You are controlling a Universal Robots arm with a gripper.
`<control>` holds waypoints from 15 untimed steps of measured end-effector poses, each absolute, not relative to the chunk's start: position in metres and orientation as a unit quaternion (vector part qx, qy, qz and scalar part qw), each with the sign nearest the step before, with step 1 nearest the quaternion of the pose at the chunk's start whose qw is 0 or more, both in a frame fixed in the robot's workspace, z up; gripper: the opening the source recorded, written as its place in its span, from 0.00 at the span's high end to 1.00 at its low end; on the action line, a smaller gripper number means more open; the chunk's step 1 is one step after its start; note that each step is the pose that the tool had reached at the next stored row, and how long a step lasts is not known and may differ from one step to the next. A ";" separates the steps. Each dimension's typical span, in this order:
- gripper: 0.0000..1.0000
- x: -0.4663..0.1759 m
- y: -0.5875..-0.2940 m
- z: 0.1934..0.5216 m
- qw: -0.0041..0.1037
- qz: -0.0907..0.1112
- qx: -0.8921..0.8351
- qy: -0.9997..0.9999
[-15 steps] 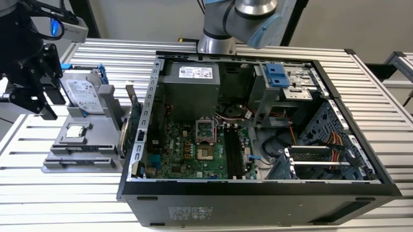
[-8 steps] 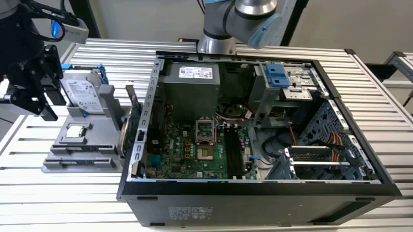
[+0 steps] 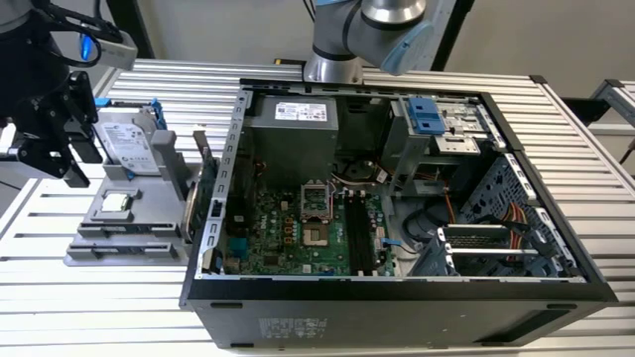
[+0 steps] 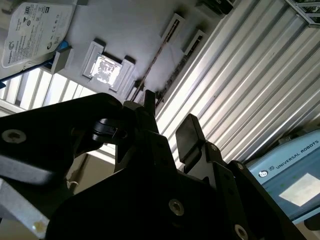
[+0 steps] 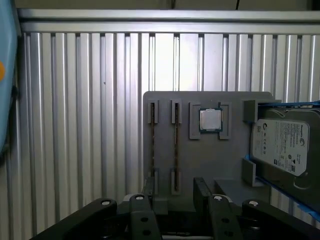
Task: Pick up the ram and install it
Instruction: 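Pick up the ram and move it above insertion slot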
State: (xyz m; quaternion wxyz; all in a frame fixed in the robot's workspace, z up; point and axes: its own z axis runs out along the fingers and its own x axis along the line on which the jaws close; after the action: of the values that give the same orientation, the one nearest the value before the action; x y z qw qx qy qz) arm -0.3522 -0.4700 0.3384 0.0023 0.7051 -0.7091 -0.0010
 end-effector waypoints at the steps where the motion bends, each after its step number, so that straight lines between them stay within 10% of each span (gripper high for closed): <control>1: 0.00 -0.352 -0.470 0.338 0.002 -0.001 0.705 -0.709; 15: 0.00 -0.352 -0.470 0.333 0.002 -0.001 0.705 -0.709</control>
State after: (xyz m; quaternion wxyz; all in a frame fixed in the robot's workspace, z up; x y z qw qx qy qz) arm -0.3522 -0.4700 0.3330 0.0023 0.7051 -0.7091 -0.0010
